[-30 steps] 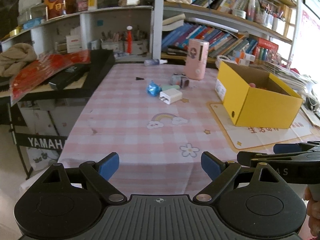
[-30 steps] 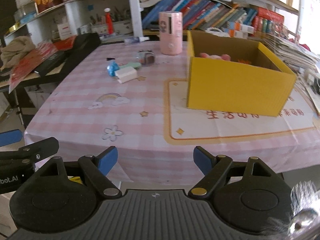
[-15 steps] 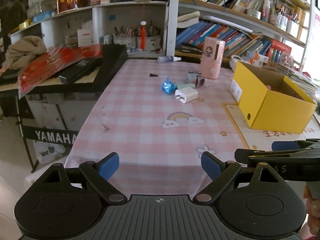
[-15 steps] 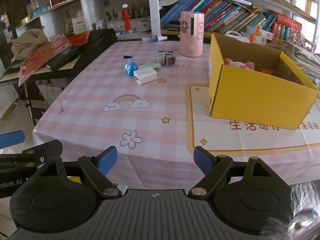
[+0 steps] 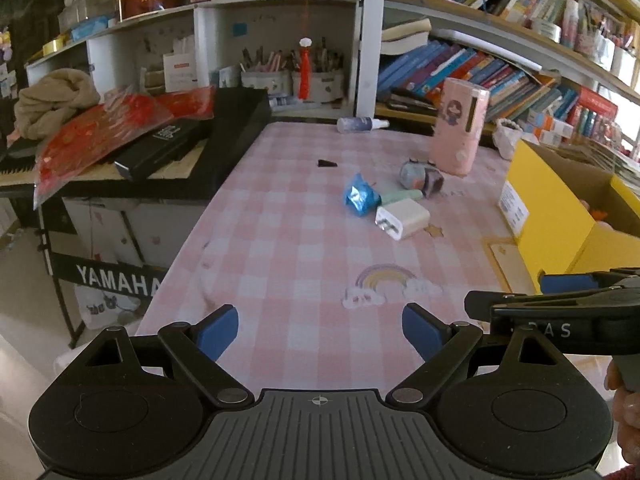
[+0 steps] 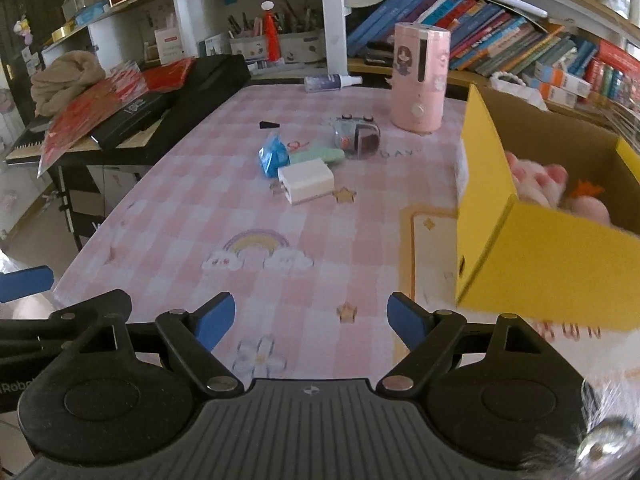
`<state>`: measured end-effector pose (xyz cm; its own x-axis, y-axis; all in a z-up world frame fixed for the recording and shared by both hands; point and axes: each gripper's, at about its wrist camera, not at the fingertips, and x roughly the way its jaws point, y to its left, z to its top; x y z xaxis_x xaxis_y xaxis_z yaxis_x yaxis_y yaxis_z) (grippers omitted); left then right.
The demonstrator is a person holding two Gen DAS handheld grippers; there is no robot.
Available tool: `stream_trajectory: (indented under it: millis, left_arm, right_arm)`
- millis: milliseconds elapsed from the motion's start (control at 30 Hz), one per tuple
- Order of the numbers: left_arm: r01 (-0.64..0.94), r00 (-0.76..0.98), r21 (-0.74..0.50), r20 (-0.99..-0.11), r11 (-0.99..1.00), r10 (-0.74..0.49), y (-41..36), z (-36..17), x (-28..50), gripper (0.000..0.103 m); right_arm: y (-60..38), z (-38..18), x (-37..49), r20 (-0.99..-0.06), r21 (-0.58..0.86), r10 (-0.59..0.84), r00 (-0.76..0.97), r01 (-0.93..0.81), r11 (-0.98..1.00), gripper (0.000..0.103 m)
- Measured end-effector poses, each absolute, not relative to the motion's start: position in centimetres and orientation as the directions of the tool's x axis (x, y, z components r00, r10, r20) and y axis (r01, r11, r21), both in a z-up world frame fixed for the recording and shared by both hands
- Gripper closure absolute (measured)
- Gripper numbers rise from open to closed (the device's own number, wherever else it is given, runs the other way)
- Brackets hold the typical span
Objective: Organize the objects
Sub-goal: 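Grasp the blue plastic packet with the left tool while the right tool grasps the white charger plug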
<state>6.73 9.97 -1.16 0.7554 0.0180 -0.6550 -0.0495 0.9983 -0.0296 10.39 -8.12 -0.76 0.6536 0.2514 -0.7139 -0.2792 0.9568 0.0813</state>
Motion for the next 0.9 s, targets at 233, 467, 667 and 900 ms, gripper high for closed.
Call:
stream_trajectory:
  millis: [233,467,667,900]
  left_arm:
    - [-0.076,0.752,-0.018,-0.658,0.997,0.046,9.4,-0.9,10.3,0.012]
    - [-0.103,0.742,-0.003,-0.666,0.995,0.075,9.3,-0.9,13.1,0.012]
    - [-0.138,0.733,0.0,-0.672,0.99,0.103,9.5,-1.0,15.2,0.012]
    - [-0.164,0.717,-0.003,-0.687,0.986,0.118,10.2,-1.4,18.2,0.012]
  right_arm:
    - [-8.1,-0.5,14.8,-0.711,0.085,0.276,0.647,-0.311,0.947,0.02]
    - [-8.0,-0.7,18.4,-0.715,0.101,0.301,0.631,-0.333,0.938,0.02]
    - [-7.4,-1.4,21.0,-0.723,0.104,0.333,0.606,-0.381,0.919,0.023]
    - [-6.6,-2.6,23.3,-0.712,0.071,0.362,0.602,-0.451,0.89,0.025]
